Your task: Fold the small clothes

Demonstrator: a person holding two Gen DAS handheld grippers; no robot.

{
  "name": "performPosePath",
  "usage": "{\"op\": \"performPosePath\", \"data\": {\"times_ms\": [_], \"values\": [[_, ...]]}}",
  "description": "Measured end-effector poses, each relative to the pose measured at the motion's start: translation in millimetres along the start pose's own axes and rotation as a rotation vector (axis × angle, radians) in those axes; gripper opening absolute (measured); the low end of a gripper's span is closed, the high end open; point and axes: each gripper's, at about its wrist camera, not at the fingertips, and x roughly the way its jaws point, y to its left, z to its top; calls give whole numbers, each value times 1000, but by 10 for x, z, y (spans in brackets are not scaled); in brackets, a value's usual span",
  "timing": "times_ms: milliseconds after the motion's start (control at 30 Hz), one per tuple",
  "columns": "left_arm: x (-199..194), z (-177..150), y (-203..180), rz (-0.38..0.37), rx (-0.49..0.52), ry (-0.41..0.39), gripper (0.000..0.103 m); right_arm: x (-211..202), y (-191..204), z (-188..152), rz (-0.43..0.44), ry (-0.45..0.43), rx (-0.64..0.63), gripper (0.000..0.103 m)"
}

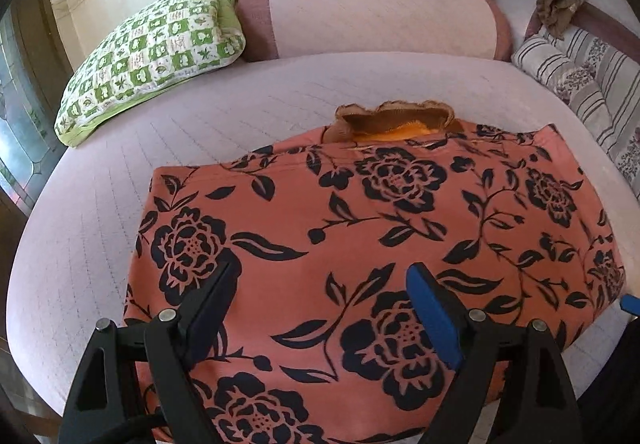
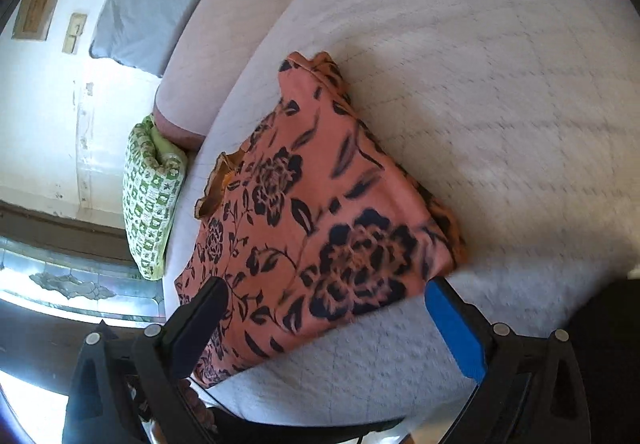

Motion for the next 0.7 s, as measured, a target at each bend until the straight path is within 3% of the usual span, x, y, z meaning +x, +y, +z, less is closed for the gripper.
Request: {"op": "performPosePath", "data": {"times_ms": [167, 300, 467, 700], "values": [[128, 8, 67, -13, -42, 50, 87, 53, -73, 111, 1, -19, 40, 100], [67, -4, 113, -5, -42, 39, 87, 134, -130, 304, 70, -32, 142, 101], [40, -7, 205, 1, -73, 36, 87, 31, -58, 350, 132, -84, 121, 101], [-54, -3, 119, -16, -45, 6, 87, -28, -236, 217, 23, -73, 150, 100]]}}
